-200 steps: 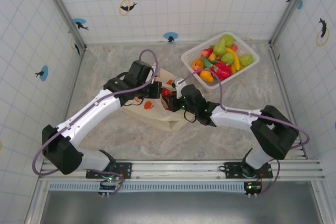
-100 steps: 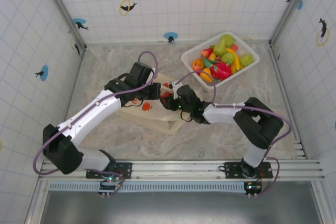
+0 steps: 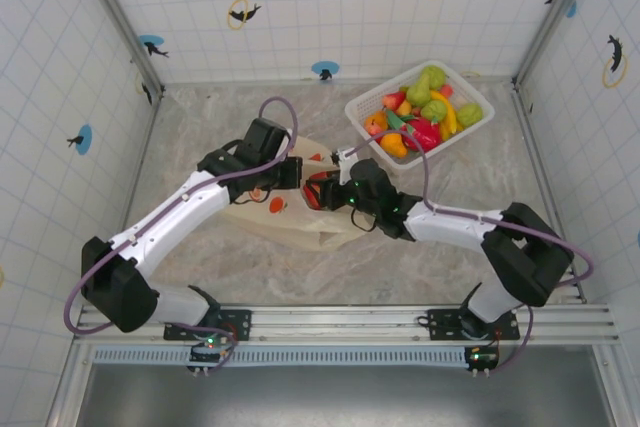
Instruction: Place the fake fruits into the plastic bag and tie a complex knot
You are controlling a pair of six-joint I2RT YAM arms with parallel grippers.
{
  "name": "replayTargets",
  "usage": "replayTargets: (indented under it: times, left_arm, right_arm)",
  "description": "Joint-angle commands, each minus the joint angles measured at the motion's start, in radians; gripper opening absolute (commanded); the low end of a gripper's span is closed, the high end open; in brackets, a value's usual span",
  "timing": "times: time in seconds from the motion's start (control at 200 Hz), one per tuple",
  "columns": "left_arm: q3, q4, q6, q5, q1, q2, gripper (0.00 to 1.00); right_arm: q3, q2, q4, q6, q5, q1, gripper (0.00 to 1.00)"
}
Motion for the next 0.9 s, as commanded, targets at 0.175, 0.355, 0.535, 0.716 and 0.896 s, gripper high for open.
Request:
replayTargets:
  times: [0.175,0.355,0.535,0.716,0.896]
  left_arm:
    - [-0.036,0.016,0.012,0.021,0.010,-0.018,0.00]
    - [-0.033,0.032,0.005,0.036,0.010,-0.014,0.00]
    - [-0.025,0.049,0.007,0.063,0.011,-0.013,0.00]
    - [-0.013,0.055,0.002,0.080,0.010,-0.029,0.00]
    - [0.013,0.042,0.010,0.099,0.010,-0.053,0.00]
  right_arm:
    - [-0.004,-0.158,-0.128,0.022,-0.075,0.006,0.66]
    - [0.013,-0.241,-0.169,0.062,-0.240,0.007,0.65]
    - [0.044,-0.312,-0.225,0.081,-0.374,0.002,0.66]
    - [0.075,-0.381,-0.272,0.086,-0.444,-0.015,0.66]
    - [0.100,-0.516,-0.445,0.027,-0.271,-0.106,0.69]
